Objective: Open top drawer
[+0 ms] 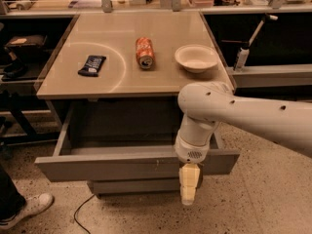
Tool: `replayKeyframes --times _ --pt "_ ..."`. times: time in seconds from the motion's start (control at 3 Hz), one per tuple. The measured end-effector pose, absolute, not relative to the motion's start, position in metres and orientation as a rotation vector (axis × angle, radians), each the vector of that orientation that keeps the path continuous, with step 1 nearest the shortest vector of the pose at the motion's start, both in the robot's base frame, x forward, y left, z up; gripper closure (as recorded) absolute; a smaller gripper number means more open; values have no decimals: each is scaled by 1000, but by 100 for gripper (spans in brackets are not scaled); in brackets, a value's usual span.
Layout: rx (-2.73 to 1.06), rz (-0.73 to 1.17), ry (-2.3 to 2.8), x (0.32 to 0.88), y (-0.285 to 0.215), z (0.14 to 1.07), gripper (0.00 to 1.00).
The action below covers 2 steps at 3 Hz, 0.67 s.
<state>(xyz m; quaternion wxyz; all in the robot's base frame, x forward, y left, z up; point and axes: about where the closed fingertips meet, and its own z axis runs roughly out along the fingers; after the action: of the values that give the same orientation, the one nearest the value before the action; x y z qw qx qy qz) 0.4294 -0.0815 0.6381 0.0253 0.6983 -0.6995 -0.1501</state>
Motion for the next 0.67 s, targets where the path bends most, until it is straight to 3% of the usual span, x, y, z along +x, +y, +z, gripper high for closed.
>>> replayKeyframes --times 0.67 --pt "2123 -444 -2174 419 -94 640 0"
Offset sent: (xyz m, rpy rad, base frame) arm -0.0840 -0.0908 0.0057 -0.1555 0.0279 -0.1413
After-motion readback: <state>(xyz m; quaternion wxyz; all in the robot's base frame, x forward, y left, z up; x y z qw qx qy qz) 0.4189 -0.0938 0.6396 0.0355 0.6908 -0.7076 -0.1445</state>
